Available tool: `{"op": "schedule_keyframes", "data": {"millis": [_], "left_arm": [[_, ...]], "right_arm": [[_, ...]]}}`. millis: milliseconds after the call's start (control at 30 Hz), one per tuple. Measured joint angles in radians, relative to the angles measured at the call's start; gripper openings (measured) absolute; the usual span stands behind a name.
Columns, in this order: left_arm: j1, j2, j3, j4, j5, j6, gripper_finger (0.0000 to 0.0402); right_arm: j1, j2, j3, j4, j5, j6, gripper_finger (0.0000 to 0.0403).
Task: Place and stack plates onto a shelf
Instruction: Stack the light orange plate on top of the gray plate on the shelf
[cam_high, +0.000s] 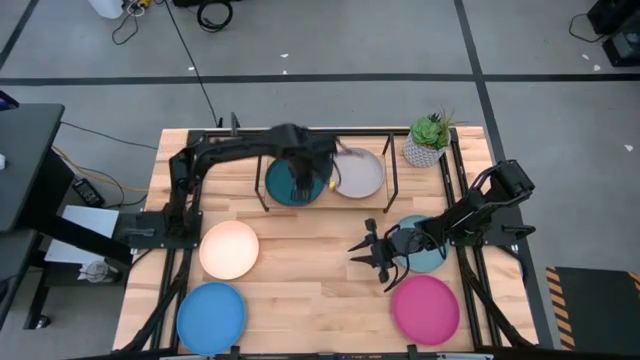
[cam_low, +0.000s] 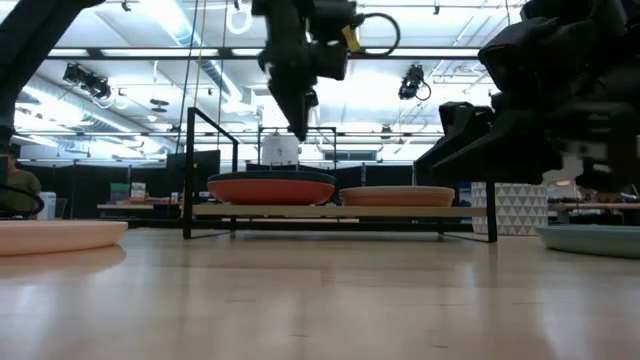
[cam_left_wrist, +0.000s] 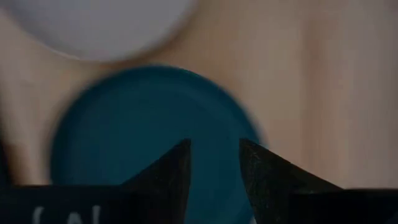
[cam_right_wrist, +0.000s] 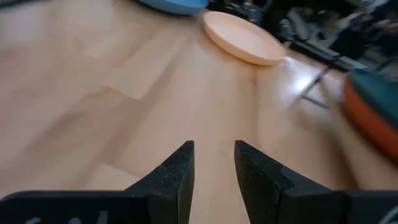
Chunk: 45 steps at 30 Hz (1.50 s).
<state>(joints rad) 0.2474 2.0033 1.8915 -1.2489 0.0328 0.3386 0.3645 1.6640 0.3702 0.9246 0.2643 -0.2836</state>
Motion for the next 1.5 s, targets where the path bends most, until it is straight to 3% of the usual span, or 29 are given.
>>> {"op": "schedule_keyframes", "data": {"millis": [233,500,667,1033,1300,1500], "left_arm": [[-0.175,0.000,-0.001,-0.127,-0.002,-0.196,0.0141],[-0.374,0.000,-0.001,-0.006,-0.014,-0.259,0.0141],[-0.476,-0.002,-0.015,0.008,-0.077,-0.395,0.0141],[-0.664,-0.081,-0.284,0.095,-0.138,-0.713,0.0141],[-0.676,-0.281,-0.522,0.212,-0.175,-0.942,0.0141],[-0.670,-0.386,-0.741,0.253,-0.160,-1.247,0.0141]], "right_arm": [[0.000,-0.004,0.000,0.004,0.085,-0.096,0.0120],[0.000,-0.004,0.000,0.048,0.084,-0.216,0.0120],[0.000,-0.004,0.000,0.059,0.084,-0.251,0.0121],[0.000,-0.005,0.000,0.103,0.077,-0.264,0.0121],[0.000,-0.005,0.000,0.123,0.076,-0.304,0.0121],[-0.004,-0.005,0.000,0.155,0.075,-0.348,0.0120]]}}
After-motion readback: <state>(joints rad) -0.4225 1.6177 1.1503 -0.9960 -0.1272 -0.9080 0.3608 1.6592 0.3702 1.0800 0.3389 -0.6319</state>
